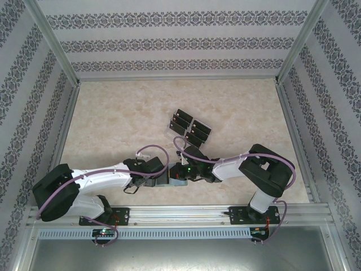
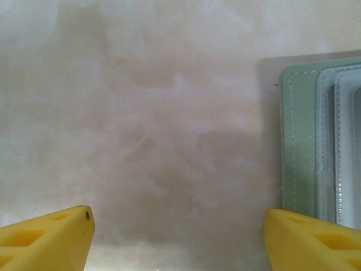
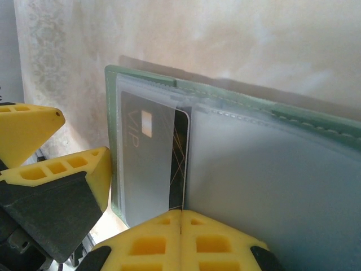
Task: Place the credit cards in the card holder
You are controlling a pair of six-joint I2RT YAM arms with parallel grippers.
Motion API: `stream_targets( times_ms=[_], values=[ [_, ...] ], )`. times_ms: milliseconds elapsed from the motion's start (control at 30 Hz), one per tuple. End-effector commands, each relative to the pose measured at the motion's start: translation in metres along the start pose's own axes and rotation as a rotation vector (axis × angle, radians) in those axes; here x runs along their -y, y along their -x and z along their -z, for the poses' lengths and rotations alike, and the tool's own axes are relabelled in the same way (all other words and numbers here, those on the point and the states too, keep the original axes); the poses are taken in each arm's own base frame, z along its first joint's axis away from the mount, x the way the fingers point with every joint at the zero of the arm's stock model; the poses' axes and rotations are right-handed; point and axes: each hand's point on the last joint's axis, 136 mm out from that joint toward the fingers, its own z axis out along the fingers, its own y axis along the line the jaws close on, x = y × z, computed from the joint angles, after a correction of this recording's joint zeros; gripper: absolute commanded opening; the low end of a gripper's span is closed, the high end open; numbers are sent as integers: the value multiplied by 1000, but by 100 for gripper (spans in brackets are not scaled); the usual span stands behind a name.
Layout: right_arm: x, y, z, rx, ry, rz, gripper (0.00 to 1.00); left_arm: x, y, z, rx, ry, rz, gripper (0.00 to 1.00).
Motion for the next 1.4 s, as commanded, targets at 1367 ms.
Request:
stream_targets(
  times_ms=[1367],
  values=[
    [-12,13,34,14,-183,84,21,-14,6,11,69,10,68,80]
  ],
)
